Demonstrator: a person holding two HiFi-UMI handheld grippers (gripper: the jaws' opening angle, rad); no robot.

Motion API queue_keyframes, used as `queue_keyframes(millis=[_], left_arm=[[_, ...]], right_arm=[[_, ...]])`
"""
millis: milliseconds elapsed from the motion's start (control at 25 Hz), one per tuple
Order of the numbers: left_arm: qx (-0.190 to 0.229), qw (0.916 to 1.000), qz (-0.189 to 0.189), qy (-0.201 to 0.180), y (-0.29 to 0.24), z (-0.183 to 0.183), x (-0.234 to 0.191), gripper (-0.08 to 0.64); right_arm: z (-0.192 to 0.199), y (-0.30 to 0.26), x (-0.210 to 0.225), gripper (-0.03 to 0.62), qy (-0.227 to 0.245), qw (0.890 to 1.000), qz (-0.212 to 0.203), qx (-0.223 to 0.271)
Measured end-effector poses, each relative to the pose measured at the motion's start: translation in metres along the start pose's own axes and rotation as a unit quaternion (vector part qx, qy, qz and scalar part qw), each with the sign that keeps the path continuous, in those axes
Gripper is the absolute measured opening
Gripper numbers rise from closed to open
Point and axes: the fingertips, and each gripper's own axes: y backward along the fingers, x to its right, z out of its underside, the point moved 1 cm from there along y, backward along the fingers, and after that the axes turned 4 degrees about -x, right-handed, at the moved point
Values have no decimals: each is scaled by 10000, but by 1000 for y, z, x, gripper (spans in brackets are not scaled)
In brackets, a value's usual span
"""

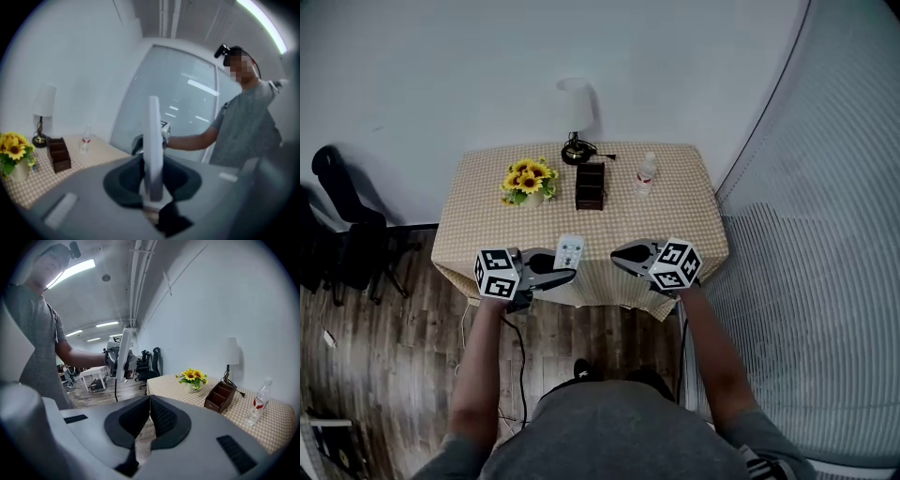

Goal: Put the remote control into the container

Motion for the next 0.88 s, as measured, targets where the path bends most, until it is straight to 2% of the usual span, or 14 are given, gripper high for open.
queue_keyframes(millis=[160,440,880], left_arm=[[-99,9999,47,53,7,5,-11,91],[-209,9994,-159,235,5,9,-40,91],[-203,9944,-921,476,-31,-16,-94,91]], right_arm=[[3,-9,8,18,-119,9999,2,-76],[6,-24,47,18,-16,9997,-180,-178],[4,-11,135,18,172,9969,-763,10]])
